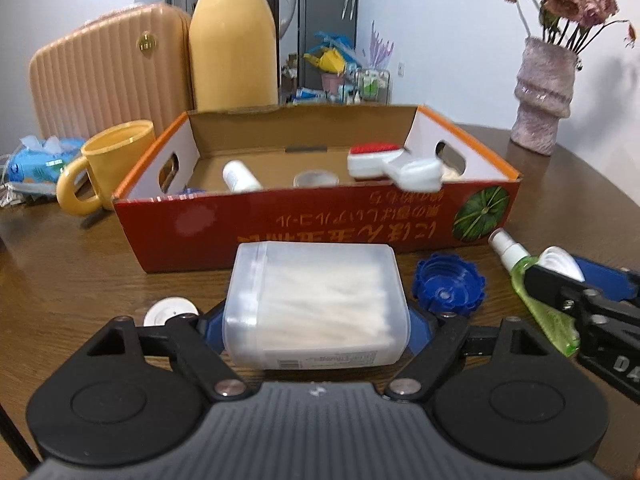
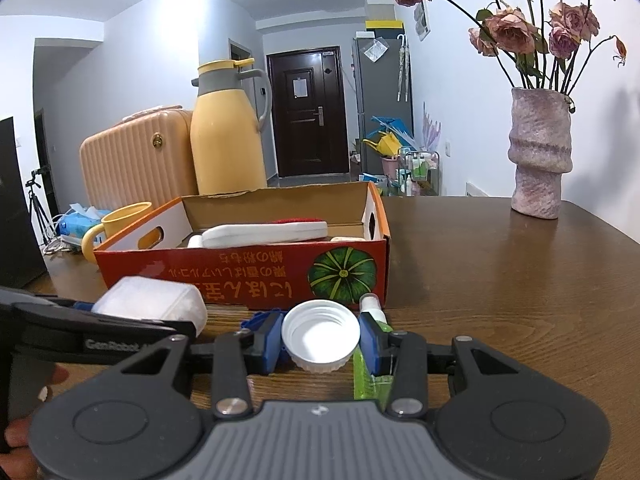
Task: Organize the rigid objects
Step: 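Carry the plastic box and white cap over the cardboard box with both tools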
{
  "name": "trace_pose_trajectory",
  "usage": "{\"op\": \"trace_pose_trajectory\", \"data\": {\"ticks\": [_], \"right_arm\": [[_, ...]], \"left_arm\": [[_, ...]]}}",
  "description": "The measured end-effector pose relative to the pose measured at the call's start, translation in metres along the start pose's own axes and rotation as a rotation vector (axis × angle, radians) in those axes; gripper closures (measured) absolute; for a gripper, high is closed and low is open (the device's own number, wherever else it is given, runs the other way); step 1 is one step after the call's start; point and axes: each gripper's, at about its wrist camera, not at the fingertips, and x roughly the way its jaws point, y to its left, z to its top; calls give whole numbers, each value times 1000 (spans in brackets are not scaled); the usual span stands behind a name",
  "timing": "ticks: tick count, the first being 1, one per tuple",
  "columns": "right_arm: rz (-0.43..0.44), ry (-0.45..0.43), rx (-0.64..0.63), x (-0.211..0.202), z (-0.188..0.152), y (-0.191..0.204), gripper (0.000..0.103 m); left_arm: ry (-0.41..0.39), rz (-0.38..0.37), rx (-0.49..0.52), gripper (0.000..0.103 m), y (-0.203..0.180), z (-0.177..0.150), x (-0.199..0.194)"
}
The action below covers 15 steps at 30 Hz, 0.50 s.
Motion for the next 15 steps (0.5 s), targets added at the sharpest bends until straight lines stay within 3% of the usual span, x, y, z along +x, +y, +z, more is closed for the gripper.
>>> {"op": "trace_pose_trajectory", "data": {"ticks": [15], "right_arm": [[14, -72, 2, -14, 9, 6, 63]], "left_arm": [[-105, 4, -22, 21, 11, -1, -45]]}}
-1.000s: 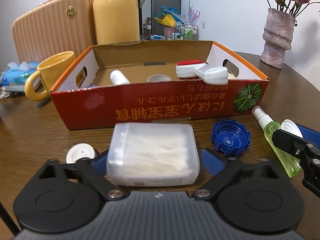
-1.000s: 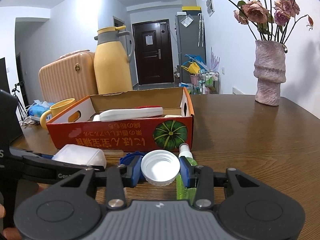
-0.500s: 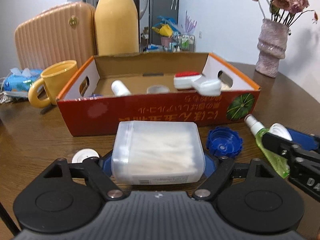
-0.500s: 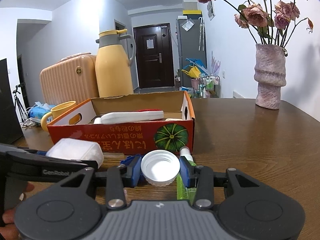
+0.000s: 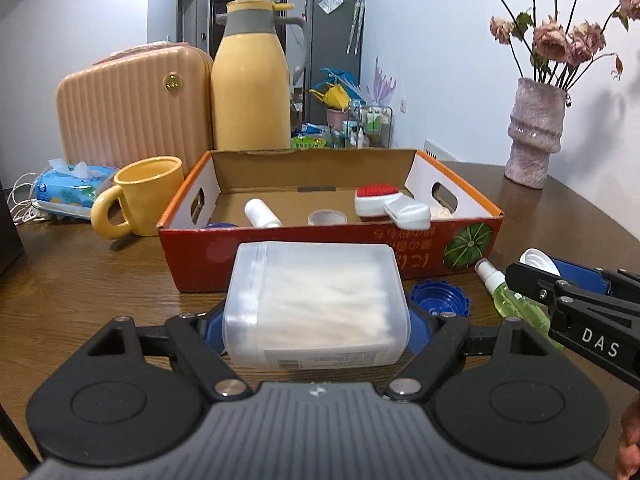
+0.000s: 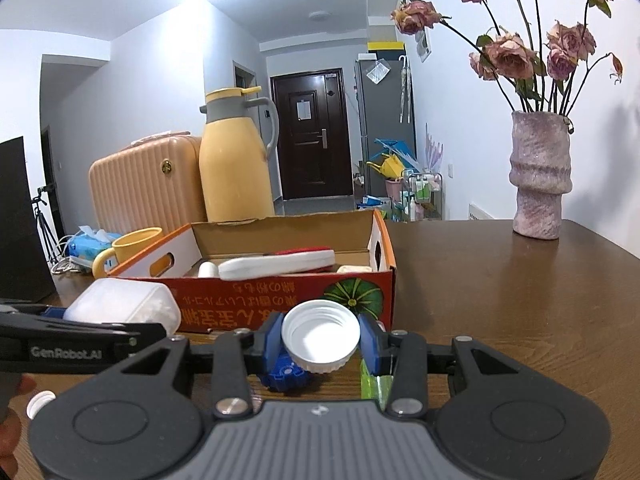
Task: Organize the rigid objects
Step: 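Carry the plastic box and white cap over the cardboard box with both tools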
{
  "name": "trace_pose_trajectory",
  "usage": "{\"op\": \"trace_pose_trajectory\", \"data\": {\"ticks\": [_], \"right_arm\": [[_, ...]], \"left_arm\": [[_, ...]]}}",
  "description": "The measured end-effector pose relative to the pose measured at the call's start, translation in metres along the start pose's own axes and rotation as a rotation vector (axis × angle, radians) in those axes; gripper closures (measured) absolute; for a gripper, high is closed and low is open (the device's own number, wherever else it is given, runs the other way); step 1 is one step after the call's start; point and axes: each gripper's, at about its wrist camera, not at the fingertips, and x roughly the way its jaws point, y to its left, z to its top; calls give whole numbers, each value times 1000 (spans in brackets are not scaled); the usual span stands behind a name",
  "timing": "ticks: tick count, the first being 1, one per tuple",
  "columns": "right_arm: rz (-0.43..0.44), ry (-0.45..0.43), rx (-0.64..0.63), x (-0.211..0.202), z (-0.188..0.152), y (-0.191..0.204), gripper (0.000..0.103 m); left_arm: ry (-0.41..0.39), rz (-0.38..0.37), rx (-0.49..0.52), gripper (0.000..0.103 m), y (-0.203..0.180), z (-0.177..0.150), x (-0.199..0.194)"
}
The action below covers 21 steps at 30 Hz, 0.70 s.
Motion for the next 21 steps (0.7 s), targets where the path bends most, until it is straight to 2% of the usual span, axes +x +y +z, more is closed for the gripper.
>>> {"op": "trace_pose_trajectory", "data": {"ticks": [12, 21], "right_arm": [[0, -43, -16, -3, 22, 9, 63], [3, -71, -40, 7, 47, 18, 63]], "left_arm": [[-67, 9, -21, 21, 15, 16, -18], [-113, 26, -36, 21, 25, 40, -19]]}}
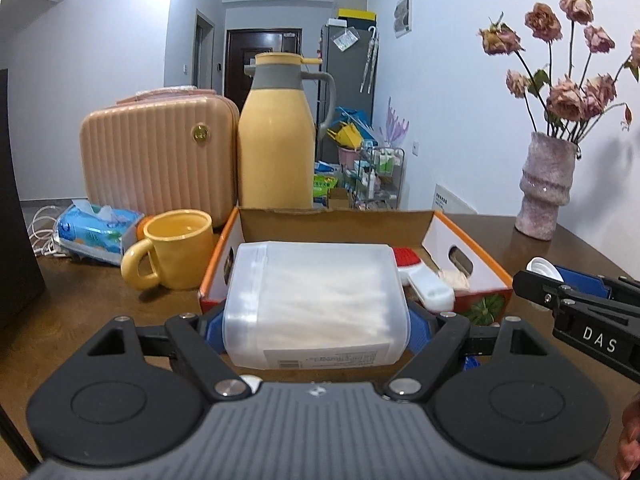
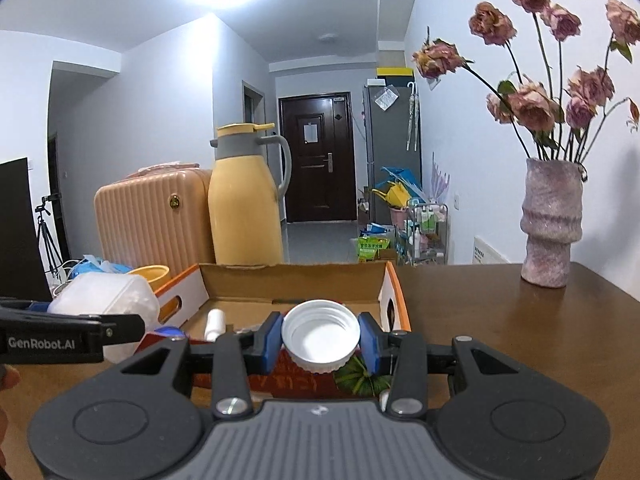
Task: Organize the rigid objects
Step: 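Carry the plastic box and white cap over the cardboard box with both tools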
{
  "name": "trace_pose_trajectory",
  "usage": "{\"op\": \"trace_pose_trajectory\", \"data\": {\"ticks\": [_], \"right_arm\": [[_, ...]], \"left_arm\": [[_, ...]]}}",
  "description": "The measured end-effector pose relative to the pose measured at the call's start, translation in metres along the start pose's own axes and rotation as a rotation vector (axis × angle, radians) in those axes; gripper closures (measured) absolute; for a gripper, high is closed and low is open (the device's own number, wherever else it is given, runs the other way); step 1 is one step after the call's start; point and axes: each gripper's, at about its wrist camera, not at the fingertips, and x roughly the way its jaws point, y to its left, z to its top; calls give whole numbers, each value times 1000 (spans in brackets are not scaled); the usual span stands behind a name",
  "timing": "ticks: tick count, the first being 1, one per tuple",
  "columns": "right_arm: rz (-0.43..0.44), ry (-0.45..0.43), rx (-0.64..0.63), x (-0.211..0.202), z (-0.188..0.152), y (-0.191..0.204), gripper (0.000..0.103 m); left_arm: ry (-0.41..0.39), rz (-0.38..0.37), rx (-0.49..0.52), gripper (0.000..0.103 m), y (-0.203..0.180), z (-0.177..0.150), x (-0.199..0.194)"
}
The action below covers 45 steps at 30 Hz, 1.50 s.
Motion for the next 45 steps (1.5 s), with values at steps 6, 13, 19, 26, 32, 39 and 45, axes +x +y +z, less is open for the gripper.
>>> {"op": "trace_pose_trajectory", "data": {"ticks": [6, 13, 19, 26, 32, 39, 45], "right_arm": [[-2, -14, -10, 15, 13, 5, 63], [-6, -27, -10, 37, 25, 9, 63], [-11, -21, -7, 57, 28, 11, 63], [-18, -4, 22, 83, 33, 6, 63], [-19, 19, 38, 104, 35, 2, 63], [-25, 53, 39, 126, 35, -2, 63], [-35, 80, 41, 142, 34, -6, 63]], "left_arm": [[-24, 13, -22, 21, 6, 15, 7], [-30, 17, -43, 21, 9, 28, 23], [-30, 30, -61, 21, 12, 38, 41], [-10, 60, -67, 21, 17, 48, 64], [9, 71, -64, 21, 19, 52, 85], [29, 87, -57, 21, 17, 54, 107], [39, 95, -48, 21, 15, 56, 122]]}}
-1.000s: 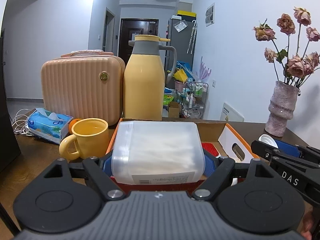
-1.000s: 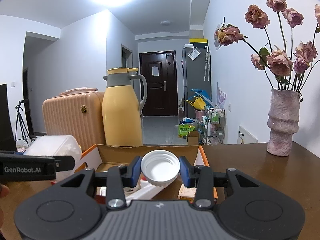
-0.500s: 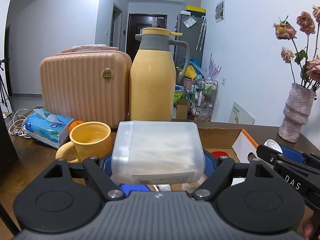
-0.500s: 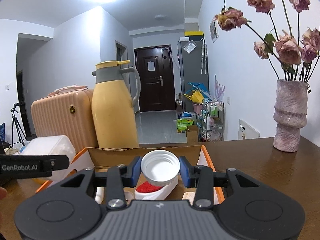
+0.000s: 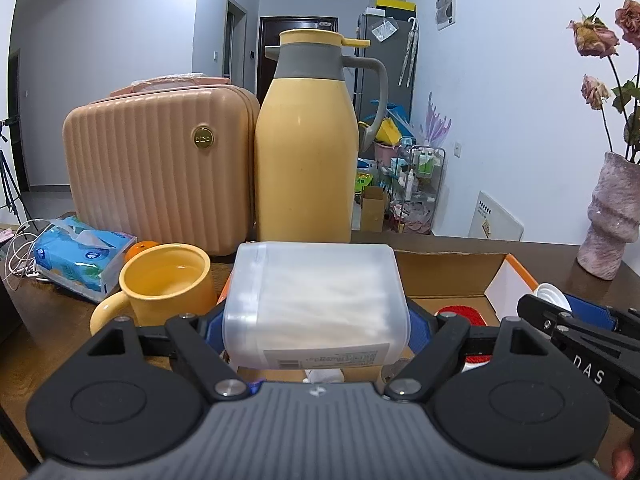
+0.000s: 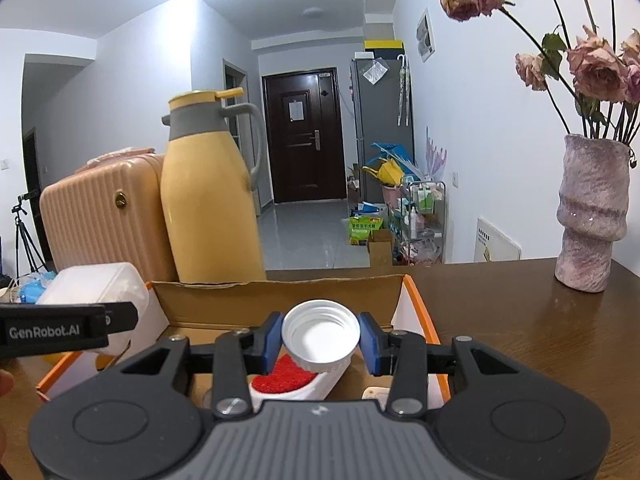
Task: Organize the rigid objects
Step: 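Carry the plastic box and white cap over the cardboard box with both tools, then open both tools to drop the plastic box and white cap into the box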
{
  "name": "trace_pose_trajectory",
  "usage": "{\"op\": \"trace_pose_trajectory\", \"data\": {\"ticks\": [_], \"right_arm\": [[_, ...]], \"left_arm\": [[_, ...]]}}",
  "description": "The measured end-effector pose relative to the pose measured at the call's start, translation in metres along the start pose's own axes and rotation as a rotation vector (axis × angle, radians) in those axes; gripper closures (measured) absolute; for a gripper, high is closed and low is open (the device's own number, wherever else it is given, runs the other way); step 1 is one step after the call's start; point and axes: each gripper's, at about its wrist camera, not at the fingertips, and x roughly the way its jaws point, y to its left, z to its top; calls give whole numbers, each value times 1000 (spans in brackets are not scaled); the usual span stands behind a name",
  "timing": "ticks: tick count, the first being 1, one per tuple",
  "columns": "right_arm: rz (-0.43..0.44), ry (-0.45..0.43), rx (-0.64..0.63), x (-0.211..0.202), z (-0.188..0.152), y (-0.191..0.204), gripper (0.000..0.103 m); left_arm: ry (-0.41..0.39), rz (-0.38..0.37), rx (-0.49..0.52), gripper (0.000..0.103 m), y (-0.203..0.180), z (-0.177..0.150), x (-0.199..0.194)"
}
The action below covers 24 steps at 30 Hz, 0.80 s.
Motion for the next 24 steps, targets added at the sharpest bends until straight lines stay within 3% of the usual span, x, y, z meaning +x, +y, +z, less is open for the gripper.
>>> {"op": "trace_pose_trajectory", "data": {"ticks": [14, 22, 23, 24], "right_arm": [[-24, 44, 20, 18, -3, -12, 63], [-26, 66, 29, 20, -5, -14, 63], [-30, 70, 34, 20, -5, -14, 58], [-34, 72, 38, 20, -5, -15, 52]], "left_arm": [[43, 14, 23, 21, -2, -2, 27], [64, -27, 16, 20, -2, -3, 29], [62, -31, 18, 18, -2, -3, 29], [58, -31, 20, 10, -2, -3, 28]]}}
